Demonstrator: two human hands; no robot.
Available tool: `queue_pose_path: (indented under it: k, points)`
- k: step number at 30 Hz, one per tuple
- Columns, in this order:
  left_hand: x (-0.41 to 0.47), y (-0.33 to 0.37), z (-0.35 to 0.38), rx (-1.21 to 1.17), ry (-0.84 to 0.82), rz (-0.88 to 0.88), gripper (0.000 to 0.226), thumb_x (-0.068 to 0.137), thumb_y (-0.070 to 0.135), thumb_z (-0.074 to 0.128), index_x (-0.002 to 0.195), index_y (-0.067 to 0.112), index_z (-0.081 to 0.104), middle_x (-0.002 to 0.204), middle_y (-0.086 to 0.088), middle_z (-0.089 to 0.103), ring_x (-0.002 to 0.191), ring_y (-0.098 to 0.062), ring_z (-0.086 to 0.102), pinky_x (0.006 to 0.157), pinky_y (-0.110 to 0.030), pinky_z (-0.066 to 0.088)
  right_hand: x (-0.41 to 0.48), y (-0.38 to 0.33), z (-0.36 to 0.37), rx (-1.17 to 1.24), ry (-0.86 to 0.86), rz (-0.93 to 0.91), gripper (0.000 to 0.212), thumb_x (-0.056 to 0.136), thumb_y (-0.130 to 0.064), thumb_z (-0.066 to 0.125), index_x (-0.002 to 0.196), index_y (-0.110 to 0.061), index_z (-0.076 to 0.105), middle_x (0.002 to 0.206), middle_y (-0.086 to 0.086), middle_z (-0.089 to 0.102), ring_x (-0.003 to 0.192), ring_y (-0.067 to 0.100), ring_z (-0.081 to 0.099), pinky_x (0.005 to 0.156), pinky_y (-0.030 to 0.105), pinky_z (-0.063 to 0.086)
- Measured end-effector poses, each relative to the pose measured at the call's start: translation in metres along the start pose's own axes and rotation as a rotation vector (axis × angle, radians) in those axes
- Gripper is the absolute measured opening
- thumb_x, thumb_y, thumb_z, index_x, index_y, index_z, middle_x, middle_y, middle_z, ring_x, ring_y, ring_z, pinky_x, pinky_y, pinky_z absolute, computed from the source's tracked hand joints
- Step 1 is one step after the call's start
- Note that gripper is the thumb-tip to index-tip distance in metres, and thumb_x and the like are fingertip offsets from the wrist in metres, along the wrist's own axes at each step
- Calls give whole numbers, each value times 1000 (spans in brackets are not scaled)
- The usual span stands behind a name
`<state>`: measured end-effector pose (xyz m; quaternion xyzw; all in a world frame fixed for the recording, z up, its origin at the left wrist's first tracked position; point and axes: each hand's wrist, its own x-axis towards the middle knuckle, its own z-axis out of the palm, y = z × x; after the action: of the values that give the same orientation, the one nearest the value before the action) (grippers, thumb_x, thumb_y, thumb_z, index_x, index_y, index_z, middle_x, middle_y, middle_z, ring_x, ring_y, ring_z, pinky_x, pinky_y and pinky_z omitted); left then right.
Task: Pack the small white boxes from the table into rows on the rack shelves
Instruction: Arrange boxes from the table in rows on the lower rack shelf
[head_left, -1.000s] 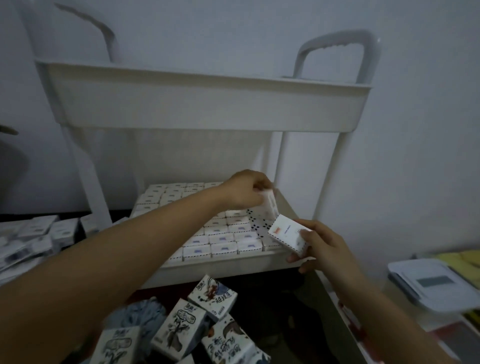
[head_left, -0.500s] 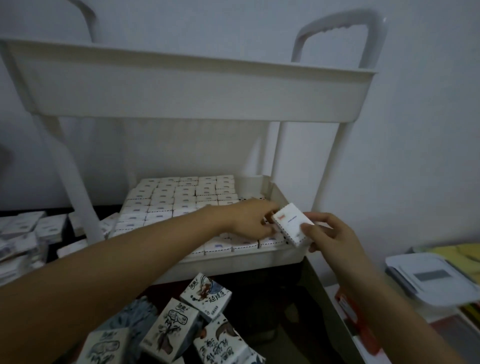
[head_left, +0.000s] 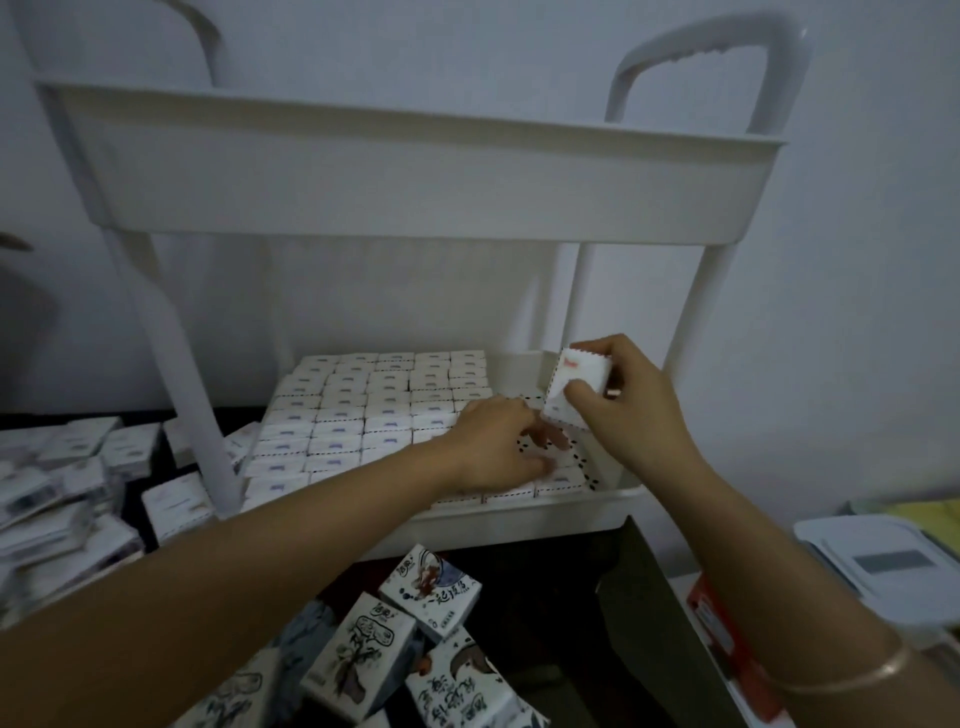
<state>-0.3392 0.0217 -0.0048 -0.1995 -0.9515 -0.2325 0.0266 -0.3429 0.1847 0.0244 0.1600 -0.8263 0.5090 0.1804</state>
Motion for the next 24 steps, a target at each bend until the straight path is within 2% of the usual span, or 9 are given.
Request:
queue_pose_path:
  k: [3,5,7,10,13,17,20,23,24]
  points:
    - [-7,-1,0,-44,16,-4,27,88,34,65,115,31,68,114,14,67,113,-9,54,106,-38,37,11,5,10,-85,31,-48,26,82,-14,65,101,-29,56,88,-8,66,72,11,63,65,34,55]
    - [-13,-1,-2,-69,33,-10,27,88,29,65,114,27,69,115,12,68,112,-8,57,104,-34,41,14,12,18,-246,-26,-97,26,84,-15,64,107,-23,57,88,-5,63,70,14,56,57,26,43]
    - [-18,0,-5,-89,45,-2,26,88,23,64,113,25,71,113,10,69,109,-7,60,100,-31,45,15,20,23,-372,-164,-91,26,85,-16,65,109,-21,57,96,-6,59,77,11,51,59,22,35]
    - [-28,1,-8,-74,37,17,28,87,17,62,113,24,72,113,8,70,108,-6,61,99,-30,47,13,29,24,-356,-369,-33,24,83,-17,71,96,-29,55,113,-6,60,91,13,54,77,28,43]
    - [-41,4,-7,-85,75,61,26,90,15,58,111,21,72,119,7,66,110,-7,59,98,-31,46,11,34,20,-283,-414,-5,26,84,-19,72,85,-35,52,108,-11,62,99,13,59,85,33,50]
    - [-62,4,-17,-164,179,51,24,92,14,57,109,25,70,124,8,57,115,-5,51,101,-29,42,9,40,23,-239,-530,3,8,92,-14,61,95,-21,62,100,-16,60,98,6,57,82,12,46]
    - [-86,0,-30,-182,197,30,23,93,14,58,108,26,70,125,10,57,114,-1,52,100,-26,43,7,41,29,-264,-549,46,23,97,-11,47,108,-22,64,114,-6,61,106,12,56,93,26,44]
    - [-119,-8,-40,-189,223,0,22,93,13,59,106,25,71,123,10,60,111,0,54,97,-25,45,3,40,29,-275,-506,102,31,101,-17,39,127,-24,54,123,-1,57,105,18,56,75,18,43]
    - [-130,-12,-43,-194,235,-16,22,93,12,59,105,25,71,121,11,61,109,1,55,96,-24,46,2,40,29,-292,-501,93,33,101,-17,38,131,-23,50,127,1,58,108,19,56,77,18,42]
